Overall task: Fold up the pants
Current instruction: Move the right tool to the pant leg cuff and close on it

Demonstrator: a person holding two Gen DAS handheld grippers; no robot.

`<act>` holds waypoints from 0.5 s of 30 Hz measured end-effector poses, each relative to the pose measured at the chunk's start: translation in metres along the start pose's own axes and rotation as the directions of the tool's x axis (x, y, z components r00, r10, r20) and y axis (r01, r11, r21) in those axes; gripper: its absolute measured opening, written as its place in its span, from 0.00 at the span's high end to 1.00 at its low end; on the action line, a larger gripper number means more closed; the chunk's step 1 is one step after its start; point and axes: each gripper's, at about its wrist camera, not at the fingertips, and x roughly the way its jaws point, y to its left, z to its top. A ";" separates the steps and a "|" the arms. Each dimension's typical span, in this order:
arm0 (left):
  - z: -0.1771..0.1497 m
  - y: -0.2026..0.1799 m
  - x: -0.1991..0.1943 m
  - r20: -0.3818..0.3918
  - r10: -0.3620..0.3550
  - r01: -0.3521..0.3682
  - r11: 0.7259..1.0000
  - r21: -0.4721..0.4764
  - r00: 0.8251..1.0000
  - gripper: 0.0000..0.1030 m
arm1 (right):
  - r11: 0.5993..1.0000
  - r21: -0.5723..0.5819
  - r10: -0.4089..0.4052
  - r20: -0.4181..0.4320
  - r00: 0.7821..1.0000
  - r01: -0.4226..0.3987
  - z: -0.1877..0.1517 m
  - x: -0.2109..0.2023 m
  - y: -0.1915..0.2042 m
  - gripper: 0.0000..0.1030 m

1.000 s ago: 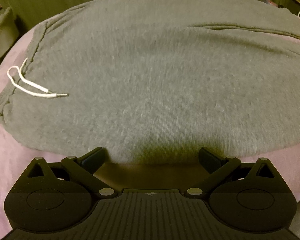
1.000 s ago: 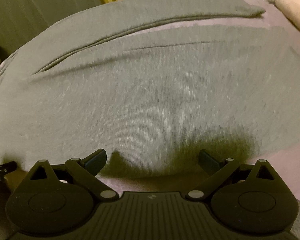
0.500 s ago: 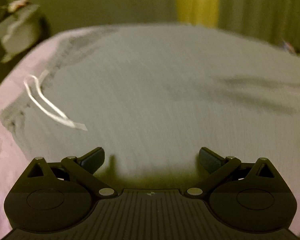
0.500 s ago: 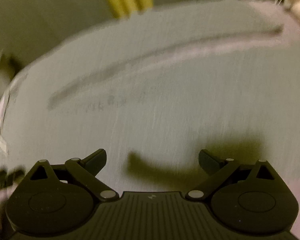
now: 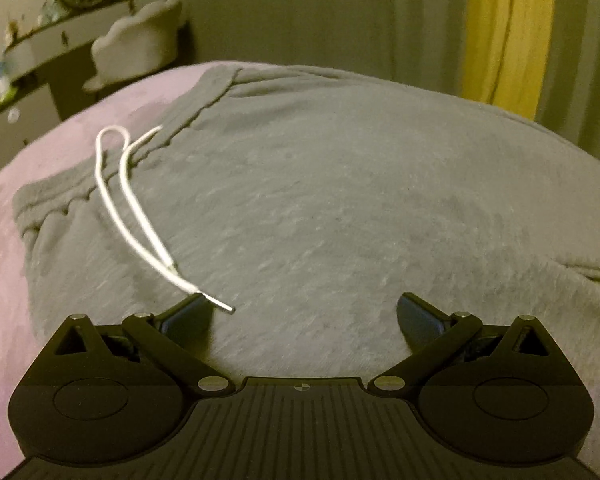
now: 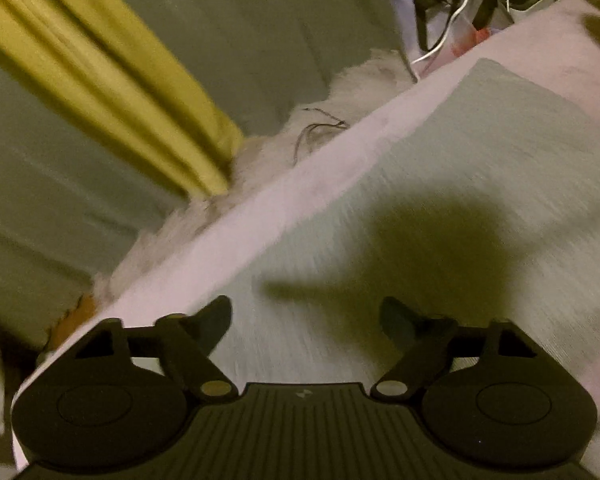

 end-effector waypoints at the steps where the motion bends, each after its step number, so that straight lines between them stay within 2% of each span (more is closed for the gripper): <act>1: -0.001 -0.002 -0.001 0.008 -0.007 0.007 1.000 0.006 1.000 0.00 | 1.000 0.007 -0.030 -0.007 1.000 0.030 0.008 0.013 0.005 0.28; 2: -0.001 -0.003 0.000 0.009 -0.011 0.011 1.000 0.009 1.000 0.00 | 0.998 0.015 -0.065 -0.007 0.998 0.065 0.013 0.022 0.008 0.41; 3: -0.002 -0.002 0.000 0.011 -0.012 0.012 1.000 0.006 1.000 0.00 | 0.995 0.019 -0.097 0.000 0.995 0.097 0.017 0.029 0.008 0.46; 5: -0.001 0.003 0.004 0.004 -0.023 0.023 1.000 -0.009 1.000 0.00 | 0.987 0.043 -0.156 0.017 0.988 0.155 0.021 0.042 0.011 0.46; 7: -0.002 0.003 0.004 0.001 -0.024 0.024 1.000 -0.014 1.000 0.00 | 0.982 0.071 -0.179 0.022 0.984 0.177 0.028 0.050 0.009 0.42; 9: -0.002 0.001 0.003 0.005 -0.015 0.015 1.000 -0.002 1.000 0.00 | 0.983 0.092 -0.163 0.011 0.986 0.162 0.035 0.060 0.007 0.23; 11: -0.003 0.000 0.003 0.007 -0.014 0.014 1.000 0.003 1.000 0.00 | 0.982 0.062 -0.178 0.011 0.984 0.177 0.034 0.064 0.012 0.21; 13: -0.004 0.000 0.003 0.007 -0.014 0.014 1.000 0.003 1.000 0.00 | 0.976 -0.023 -0.218 0.026 0.976 0.218 0.029 0.069 0.016 0.23; 14: -0.003 0.000 0.004 0.005 -0.014 0.014 1.000 0.002 1.000 0.00 | 0.972 -0.050 -0.226 0.042 0.973 0.228 0.026 0.071 0.016 0.30; 15: -0.003 0.000 0.004 0.004 -0.016 0.016 1.000 0.000 1.000 0.00 | 0.969 -0.071 -0.233 0.058 0.971 0.237 0.023 0.069 0.014 0.49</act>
